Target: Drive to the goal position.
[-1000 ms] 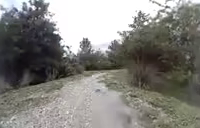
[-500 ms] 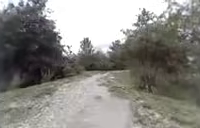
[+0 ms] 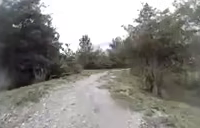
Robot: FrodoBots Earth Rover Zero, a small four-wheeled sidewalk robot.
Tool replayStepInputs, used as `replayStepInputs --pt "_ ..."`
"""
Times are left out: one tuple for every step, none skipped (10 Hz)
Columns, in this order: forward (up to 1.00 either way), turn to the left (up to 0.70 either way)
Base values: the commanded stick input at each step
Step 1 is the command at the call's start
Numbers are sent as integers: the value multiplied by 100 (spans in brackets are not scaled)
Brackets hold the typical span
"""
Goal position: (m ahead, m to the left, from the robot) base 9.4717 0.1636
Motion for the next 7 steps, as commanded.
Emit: replayStepInputs --pt "85 0" --pt "85 0" --pt "85 0" --pt "85 0" --pt "85 0" --pt "85 0" --pt "85 0"
